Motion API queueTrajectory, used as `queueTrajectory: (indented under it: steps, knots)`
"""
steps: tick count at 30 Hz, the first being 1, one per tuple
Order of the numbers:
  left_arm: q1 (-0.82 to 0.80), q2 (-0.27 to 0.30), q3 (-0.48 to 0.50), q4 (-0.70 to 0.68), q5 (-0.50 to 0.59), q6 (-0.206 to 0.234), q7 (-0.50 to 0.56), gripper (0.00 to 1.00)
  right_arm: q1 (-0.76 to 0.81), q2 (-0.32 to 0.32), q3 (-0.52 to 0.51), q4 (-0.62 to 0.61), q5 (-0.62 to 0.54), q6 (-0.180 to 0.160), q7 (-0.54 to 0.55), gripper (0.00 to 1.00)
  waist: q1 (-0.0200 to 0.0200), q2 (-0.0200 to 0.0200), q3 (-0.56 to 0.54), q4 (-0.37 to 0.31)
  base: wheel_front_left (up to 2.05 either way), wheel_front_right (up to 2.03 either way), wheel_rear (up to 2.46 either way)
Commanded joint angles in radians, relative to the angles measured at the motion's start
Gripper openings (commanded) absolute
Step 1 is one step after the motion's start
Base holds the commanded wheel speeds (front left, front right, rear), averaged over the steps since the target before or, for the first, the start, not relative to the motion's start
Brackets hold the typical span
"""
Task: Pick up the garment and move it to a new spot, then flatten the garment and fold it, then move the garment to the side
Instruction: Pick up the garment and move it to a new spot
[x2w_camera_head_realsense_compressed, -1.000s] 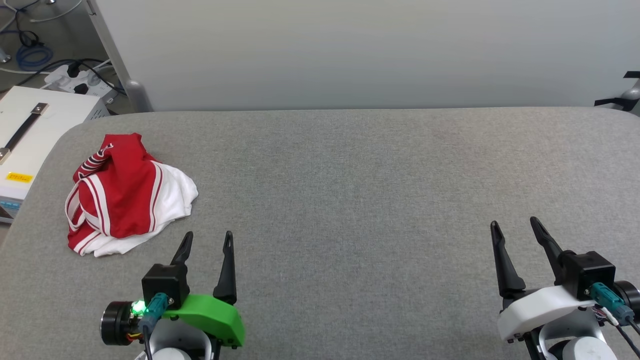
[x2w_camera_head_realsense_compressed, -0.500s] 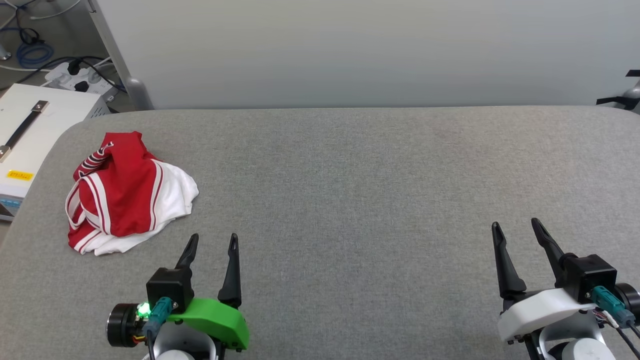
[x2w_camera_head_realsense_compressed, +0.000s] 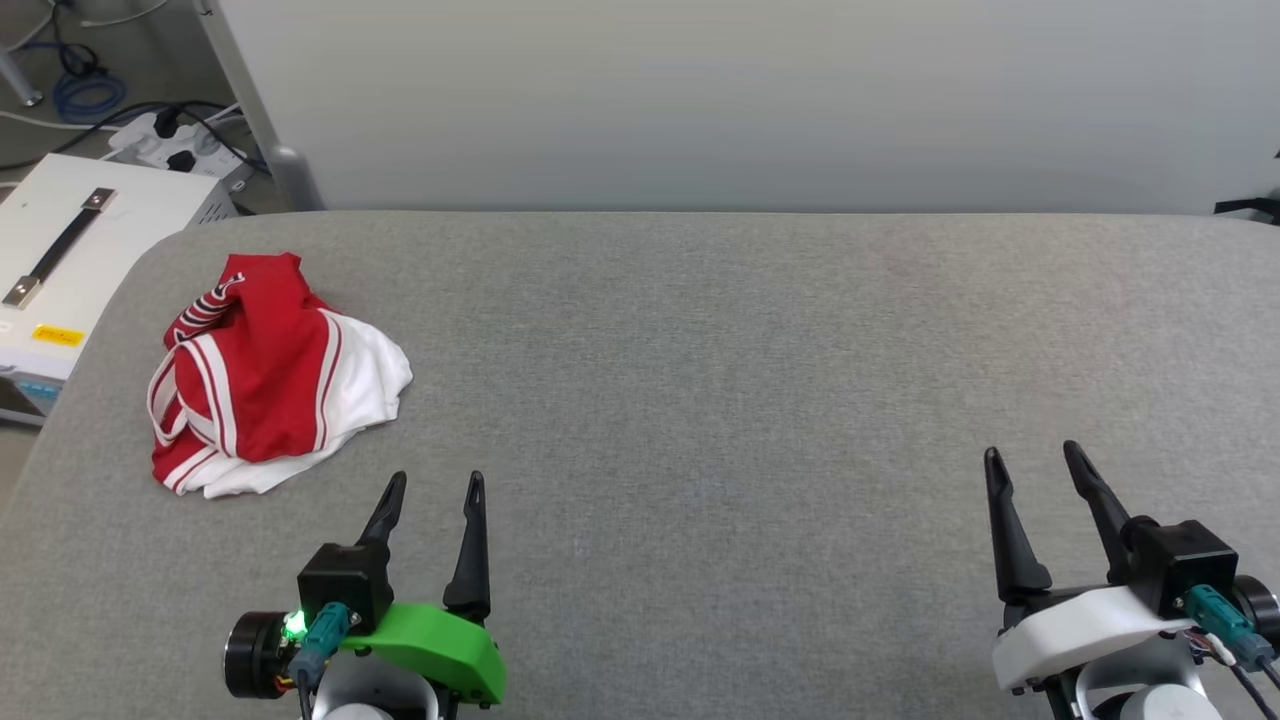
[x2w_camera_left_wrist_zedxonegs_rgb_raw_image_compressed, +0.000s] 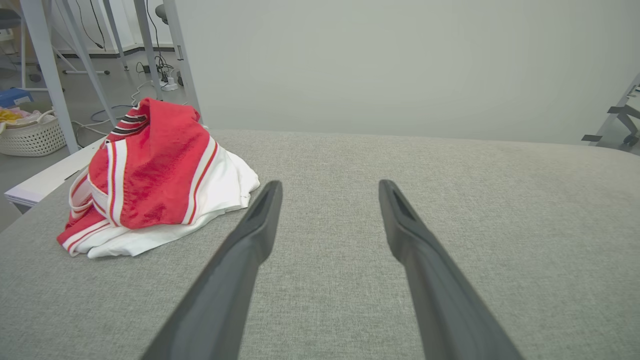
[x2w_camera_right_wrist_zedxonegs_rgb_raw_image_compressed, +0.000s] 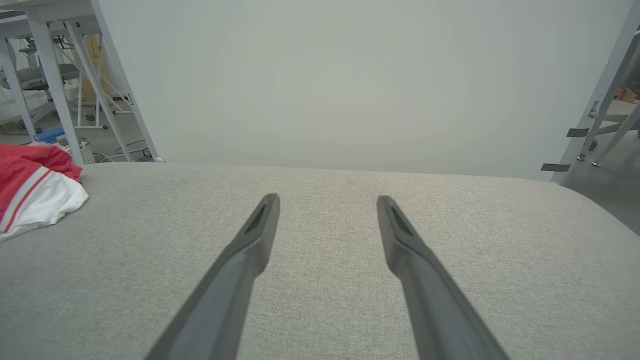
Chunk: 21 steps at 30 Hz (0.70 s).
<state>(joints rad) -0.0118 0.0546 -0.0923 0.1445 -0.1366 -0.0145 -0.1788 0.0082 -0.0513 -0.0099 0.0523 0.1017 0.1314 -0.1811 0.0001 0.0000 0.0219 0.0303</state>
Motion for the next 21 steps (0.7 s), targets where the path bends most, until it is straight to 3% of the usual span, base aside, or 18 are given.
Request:
queueTrajectory:
  steps: [1, 9, 21]
  knots:
    - [0.002, -0.003, -0.002, 0.005, -0.007, -0.004, -0.014, 1.00, 0.015, 0.001, 0.006, 0.001, 0.004, -0.001, -0.012, 1.00, -0.0001, 0.0000, 0.006, 0.014, 0.00, 0.00, 0.00]
    - [0.000, -0.003, -0.005, 0.016, -0.013, 0.000, -0.030, 1.00, 0.018, 0.001, 0.037, 0.006, 0.002, -0.001, -0.028, 1.00, -0.0001, 0.0000, 0.015, 0.092, 0.00, 0.00, 0.00]
    - [-0.003, -0.004, -0.018, 0.035, -0.024, -0.005, -0.055, 1.00, 0.015, 0.001, 0.085, 0.026, 0.007, -0.001, -0.053, 1.00, -0.0001, 0.0000, 0.021, 0.264, 0.00, 0.00, 0.00]
